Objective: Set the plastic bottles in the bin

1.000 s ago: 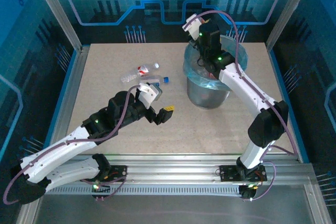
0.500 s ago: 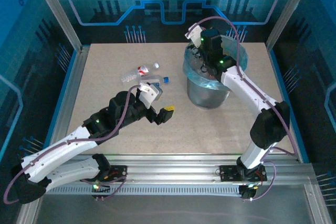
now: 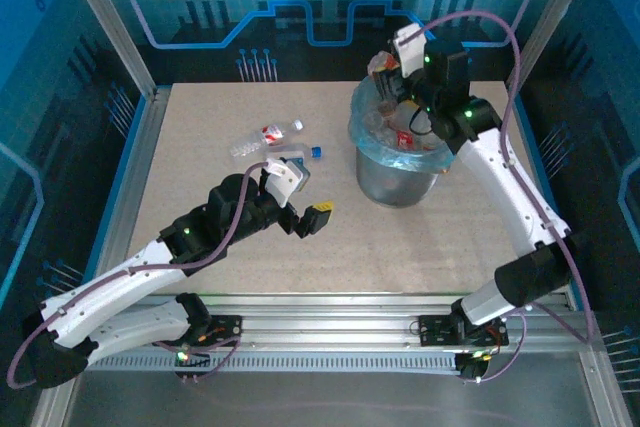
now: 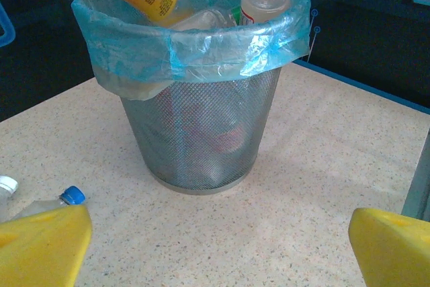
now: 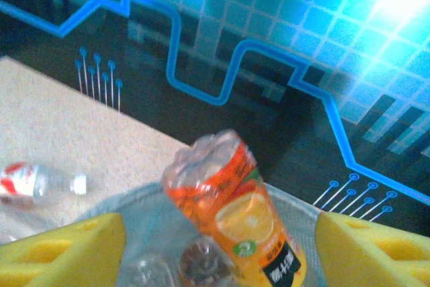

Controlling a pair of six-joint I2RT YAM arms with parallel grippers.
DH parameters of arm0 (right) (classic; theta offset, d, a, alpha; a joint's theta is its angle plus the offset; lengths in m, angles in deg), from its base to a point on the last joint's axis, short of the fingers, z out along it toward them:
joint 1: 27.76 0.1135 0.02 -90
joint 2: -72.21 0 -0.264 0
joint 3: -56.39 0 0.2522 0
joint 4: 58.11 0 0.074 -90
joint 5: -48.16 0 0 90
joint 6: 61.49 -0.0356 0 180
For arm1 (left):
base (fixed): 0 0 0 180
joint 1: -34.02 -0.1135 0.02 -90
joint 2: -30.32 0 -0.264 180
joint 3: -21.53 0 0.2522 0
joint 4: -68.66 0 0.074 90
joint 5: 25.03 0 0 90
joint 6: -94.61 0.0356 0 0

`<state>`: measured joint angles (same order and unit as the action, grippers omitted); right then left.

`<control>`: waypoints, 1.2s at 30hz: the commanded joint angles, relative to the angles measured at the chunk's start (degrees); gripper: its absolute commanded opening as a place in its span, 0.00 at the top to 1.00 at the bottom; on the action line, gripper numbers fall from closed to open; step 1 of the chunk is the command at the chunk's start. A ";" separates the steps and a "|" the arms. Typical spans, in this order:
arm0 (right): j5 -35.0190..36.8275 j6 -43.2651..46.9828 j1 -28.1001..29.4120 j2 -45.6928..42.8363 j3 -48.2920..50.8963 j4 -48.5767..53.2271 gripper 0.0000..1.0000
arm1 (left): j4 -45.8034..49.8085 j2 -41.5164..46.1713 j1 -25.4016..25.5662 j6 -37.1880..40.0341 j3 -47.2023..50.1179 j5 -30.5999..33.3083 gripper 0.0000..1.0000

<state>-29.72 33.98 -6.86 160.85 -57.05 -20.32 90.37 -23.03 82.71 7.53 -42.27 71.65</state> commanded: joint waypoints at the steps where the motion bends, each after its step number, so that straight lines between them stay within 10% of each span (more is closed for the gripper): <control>1: 2.33 -11.95 -0.43 7.33 -10.28 9.39 0.21 | -1.71 -0.14 0.44 -0.98 0.61 0.50 0.01; 15: -8.16 -14.25 -1.31 30.42 -44.84 32.46 0.17 | 0.11 3.52 0.45 -1.06 1.89 1.45 0.01; 36: -26.69 -9.52 -3.68 12.82 -14.45 32.70 0.28 | -0.35 4.87 0.44 -0.54 4.50 2.99 0.01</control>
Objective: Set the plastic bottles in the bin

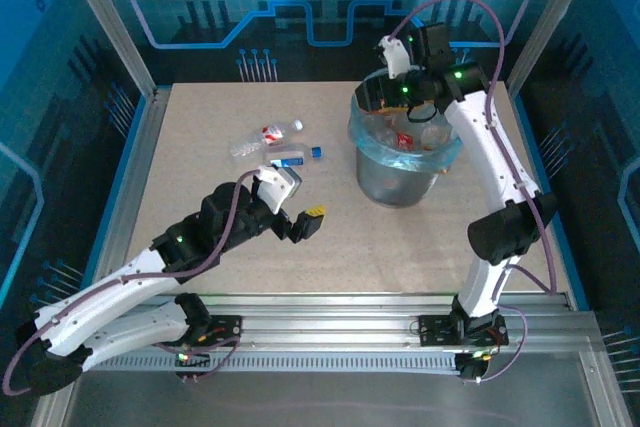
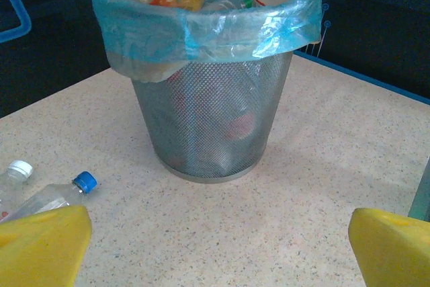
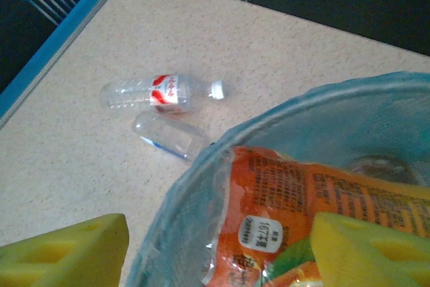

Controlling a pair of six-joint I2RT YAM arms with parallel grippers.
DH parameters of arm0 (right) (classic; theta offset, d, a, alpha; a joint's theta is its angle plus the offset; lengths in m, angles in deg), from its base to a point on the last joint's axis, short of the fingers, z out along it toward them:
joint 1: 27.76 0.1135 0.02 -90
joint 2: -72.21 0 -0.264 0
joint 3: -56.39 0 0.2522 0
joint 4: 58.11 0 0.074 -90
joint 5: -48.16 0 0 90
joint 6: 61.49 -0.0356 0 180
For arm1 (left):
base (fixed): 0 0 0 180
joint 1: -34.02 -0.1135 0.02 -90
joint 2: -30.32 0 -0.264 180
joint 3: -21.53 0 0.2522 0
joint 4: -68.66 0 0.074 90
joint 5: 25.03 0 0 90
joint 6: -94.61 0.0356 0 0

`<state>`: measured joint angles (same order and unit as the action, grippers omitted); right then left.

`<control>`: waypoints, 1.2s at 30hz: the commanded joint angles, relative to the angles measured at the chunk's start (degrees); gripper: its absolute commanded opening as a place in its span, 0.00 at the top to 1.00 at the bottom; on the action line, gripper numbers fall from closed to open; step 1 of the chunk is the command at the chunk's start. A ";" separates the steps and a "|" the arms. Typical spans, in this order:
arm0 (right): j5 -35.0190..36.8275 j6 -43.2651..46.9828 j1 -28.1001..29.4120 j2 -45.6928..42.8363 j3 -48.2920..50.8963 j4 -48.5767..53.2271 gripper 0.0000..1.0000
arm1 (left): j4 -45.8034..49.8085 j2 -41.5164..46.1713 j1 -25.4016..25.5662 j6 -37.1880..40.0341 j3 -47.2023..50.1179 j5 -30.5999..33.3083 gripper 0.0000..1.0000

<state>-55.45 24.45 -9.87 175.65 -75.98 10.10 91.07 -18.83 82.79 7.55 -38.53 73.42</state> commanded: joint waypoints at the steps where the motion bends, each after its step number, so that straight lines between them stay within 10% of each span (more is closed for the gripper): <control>1: 0.38 -0.28 -0.66 -2.73 5.68 1.93 0.28 | -1.00 0.61 0.37 -0.57 0.84 1.17 0.01; 23: 17.35 -3.32 0.54 2.52 0.43 -2.95 0.33 | -0.94 -0.25 0.27 -1.27 0.00 9.59 0.01; 36: 14.24 -4.82 -0.14 5.55 5.11 -3.50 0.37 | 1.02 -1.28 -2.74 -5.38 -0.79 15.69 0.01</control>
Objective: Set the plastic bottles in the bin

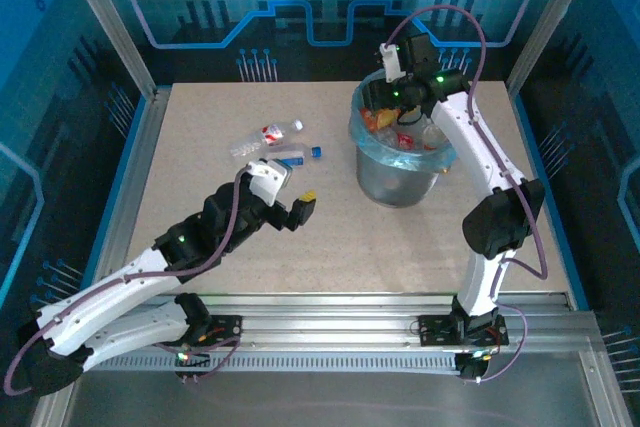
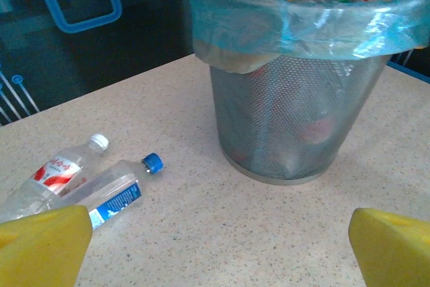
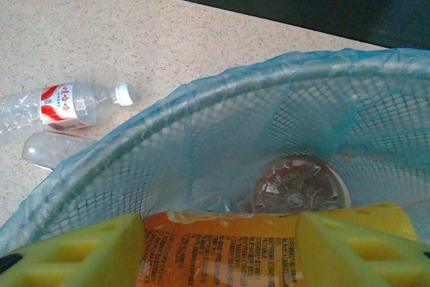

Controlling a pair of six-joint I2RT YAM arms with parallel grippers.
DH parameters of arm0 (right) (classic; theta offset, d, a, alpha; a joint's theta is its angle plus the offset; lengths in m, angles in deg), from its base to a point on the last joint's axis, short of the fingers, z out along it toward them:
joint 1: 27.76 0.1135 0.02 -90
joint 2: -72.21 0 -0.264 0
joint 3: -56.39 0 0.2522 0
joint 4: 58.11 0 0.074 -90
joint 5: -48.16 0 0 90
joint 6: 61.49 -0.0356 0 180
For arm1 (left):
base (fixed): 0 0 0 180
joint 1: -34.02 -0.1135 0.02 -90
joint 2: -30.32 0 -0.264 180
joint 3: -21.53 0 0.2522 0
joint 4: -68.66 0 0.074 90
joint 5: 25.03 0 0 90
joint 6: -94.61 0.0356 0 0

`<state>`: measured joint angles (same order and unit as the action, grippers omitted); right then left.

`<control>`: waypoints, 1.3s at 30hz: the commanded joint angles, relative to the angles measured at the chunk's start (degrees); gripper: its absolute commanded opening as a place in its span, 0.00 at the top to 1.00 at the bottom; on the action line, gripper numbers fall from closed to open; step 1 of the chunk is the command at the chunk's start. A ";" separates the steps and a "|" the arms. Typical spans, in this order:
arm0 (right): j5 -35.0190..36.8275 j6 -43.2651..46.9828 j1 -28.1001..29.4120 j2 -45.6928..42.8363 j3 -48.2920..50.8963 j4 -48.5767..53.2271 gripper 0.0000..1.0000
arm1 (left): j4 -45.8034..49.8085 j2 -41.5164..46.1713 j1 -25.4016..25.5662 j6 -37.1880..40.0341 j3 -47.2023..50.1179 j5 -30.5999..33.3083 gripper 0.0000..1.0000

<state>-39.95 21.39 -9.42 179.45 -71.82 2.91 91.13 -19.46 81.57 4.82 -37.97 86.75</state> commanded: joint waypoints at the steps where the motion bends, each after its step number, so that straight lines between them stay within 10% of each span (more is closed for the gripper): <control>1: -1.56 -1.74 -0.67 1.83 0.09 3.88 0.37 | 1.17 -0.89 -2.19 -3.32 -1.54 2.22 0.01; 14: 1.59 -3.93 2.00 -9.77 -3.63 0.47 0.19 | 16.06 -16.09 -23.74 -15.79 -13.66 -6.80 0.01; 21: 4.37 -1.00 10.31 -25.92 17.28 -12.96 0.18 | 20.27 -35.39 -28.86 -0.53 -25.25 -16.84 0.01; 24: 2.99 -1.39 13.45 -31.52 25.64 -17.83 0.18 | 25.18 -45.76 -29.15 5.23 -34.41 -11.86 0.01; 39: 2.58 0.34 16.80 -33.81 29.57 -12.94 0.19 | 43.48 -81.79 -40.13 14.85 -72.25 -15.84 0.01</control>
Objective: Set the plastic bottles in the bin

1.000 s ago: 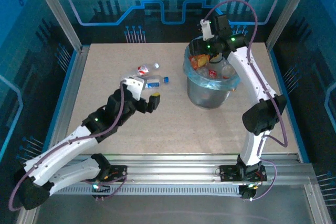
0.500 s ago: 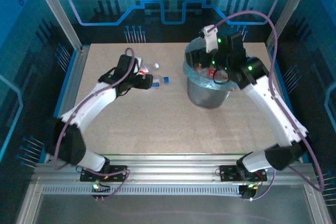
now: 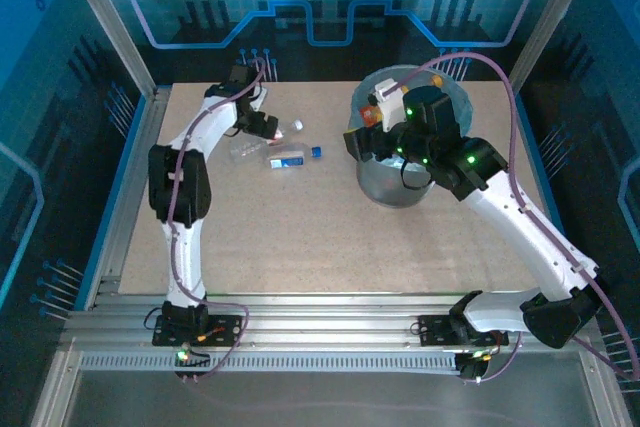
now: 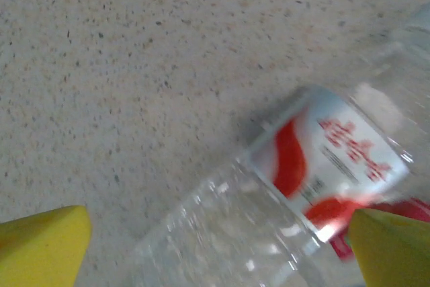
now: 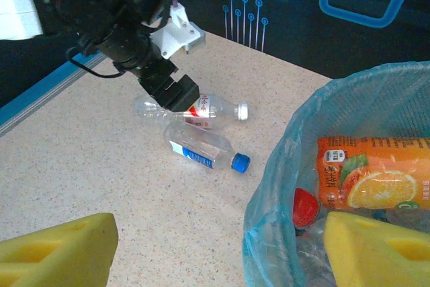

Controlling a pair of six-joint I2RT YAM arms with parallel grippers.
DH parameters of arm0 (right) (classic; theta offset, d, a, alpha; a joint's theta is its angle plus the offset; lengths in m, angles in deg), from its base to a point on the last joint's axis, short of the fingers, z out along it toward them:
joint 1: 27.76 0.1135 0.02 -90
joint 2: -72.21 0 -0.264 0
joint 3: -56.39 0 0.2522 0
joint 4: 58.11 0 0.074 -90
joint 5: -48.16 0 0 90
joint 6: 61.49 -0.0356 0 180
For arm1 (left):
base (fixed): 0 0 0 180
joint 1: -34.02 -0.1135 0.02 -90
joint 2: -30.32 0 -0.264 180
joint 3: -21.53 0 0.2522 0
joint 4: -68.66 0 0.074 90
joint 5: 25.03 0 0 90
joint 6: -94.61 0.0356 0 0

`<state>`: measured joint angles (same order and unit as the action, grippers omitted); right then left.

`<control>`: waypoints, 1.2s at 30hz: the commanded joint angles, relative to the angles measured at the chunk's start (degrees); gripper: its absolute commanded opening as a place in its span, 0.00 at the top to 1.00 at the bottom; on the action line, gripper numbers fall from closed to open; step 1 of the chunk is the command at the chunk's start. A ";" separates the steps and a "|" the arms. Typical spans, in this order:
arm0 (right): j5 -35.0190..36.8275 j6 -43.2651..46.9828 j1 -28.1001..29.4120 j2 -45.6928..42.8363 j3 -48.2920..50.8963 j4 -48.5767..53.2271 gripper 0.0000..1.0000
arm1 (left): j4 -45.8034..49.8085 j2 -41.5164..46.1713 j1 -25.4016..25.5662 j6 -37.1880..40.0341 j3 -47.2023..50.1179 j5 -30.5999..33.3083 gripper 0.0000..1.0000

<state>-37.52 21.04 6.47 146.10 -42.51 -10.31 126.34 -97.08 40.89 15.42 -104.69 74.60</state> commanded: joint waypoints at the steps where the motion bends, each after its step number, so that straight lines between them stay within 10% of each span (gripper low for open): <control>1: 0.16 0.65 1.00 -0.41 0.07 0.32 0.19 | 8.89 -5.36 0.55 4.81 -6.62 -4.35 0.01; 13: 1.22 1.13 1.09 -0.24 0.07 1.69 0.19 | 15.99 -15.42 0.47 8.31 -17.56 -7.83 0.02; 20: 0.88 0.84 1.12 -0.31 0.00 1.95 0.19 | 16.31 -15.72 0.23 7.62 -18.74 -7.12 0.20; 36: 9.13 -0.45 -0.28 -4.10 0.24 4.57 0.20 | 11.33 6.34 1.74 -6.90 -18.61 -14.41 0.46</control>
<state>-32.76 21.37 6.67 144.57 -42.51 -7.42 140.05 -101.10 40.74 14.24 -122.05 64.30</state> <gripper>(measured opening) 0.803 0.561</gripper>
